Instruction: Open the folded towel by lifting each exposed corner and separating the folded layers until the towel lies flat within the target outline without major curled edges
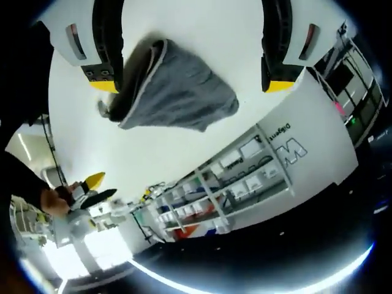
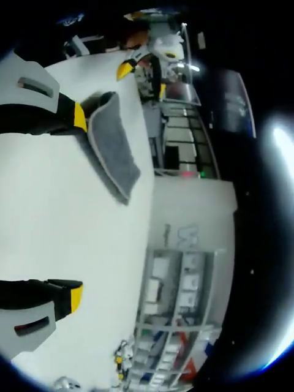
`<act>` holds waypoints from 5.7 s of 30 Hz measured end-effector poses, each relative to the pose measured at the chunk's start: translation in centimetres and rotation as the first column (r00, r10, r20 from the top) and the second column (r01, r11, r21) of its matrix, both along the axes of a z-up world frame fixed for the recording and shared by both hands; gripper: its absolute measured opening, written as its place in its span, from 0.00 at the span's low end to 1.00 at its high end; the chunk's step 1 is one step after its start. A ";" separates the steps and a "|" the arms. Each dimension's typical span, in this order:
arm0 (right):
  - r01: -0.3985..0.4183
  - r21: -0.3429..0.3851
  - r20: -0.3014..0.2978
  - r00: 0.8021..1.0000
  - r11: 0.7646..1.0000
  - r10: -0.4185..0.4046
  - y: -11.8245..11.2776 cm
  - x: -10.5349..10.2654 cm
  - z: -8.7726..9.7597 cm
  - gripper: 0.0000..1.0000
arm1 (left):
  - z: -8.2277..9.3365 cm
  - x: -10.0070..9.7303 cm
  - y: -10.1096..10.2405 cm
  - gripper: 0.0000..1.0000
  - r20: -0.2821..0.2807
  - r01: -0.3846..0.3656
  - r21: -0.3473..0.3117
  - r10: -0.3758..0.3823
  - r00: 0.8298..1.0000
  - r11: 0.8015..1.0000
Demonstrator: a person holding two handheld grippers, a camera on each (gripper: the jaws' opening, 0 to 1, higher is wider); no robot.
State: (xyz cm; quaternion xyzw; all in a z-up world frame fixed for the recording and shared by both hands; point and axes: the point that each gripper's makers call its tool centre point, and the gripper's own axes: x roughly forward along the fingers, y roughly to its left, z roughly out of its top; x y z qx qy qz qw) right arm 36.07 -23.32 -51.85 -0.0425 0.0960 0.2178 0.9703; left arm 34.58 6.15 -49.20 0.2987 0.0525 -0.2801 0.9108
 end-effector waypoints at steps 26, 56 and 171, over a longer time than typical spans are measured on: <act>-0.056 -0.030 0.035 0.998 0.998 0.057 1.6 0.9 1.5 0.98 | -0.3 2.7 -5.1 0.93 0.341 -0.105 0.444 -0.060 0.938 0.890; -0.093 -0.050 0.038 0.995 0.994 0.095 3.0 1.7 1.6 0.96 | -1.9 3.8 -12.0 0.71 0.341 -0.022 0.523 -0.186 0.921 0.852; -0.006 0.494 -0.650 0.662 0.869 0.374 18.0 26.0 -6.1 0.00 | -0.7 4.7 -9.4 0.03 0.280 0.008 0.334 -0.107 0.954 0.942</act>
